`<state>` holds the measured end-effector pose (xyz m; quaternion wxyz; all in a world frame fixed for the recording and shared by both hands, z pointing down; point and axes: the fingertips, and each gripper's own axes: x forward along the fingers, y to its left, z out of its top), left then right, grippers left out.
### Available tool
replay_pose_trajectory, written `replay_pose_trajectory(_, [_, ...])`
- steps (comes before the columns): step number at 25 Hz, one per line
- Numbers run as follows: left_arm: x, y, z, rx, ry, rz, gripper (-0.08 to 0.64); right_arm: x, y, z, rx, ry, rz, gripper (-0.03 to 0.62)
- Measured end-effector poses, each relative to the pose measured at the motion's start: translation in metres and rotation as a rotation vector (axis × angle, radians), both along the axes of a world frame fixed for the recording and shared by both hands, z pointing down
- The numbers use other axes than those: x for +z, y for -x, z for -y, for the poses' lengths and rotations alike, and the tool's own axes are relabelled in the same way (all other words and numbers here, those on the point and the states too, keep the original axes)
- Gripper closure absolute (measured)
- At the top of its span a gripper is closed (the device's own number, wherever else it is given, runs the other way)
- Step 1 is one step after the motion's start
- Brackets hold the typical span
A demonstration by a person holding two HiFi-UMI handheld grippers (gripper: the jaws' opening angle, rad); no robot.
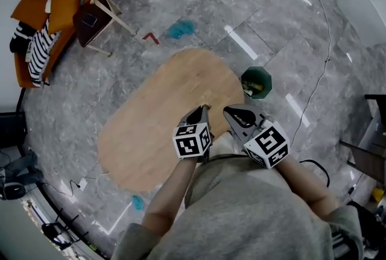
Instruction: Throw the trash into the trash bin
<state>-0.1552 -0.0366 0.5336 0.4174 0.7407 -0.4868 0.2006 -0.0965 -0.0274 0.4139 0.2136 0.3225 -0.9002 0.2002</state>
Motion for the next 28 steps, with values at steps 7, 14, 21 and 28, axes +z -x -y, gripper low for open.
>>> replay_pose_trajectory(7, [-0.016, -0.013, 0.012, 0.061, -0.036, -0.009, 0.543, -0.014, -0.014, 0.004, 0.094, -0.03, 0.01, 0.583])
replay_pose_trajectory(14, [-0.023, -0.023, 0.019, 0.091, -0.047, -0.003, 0.545, -0.02, -0.031, 0.011, 0.149, -0.053, 0.021, 0.583])
replay_pose_trajectory(21, [-0.031, -0.044, 0.029, 0.083, -0.059, 0.013, 0.545, -0.025, -0.061, 0.019, 0.17, -0.071, 0.035, 0.583])
replay_pose_trajectory(28, [-0.036, -0.081, 0.038, 0.052, -0.063, 0.024, 0.543, -0.028, -0.103, 0.028, 0.148, -0.065, 0.043, 0.584])
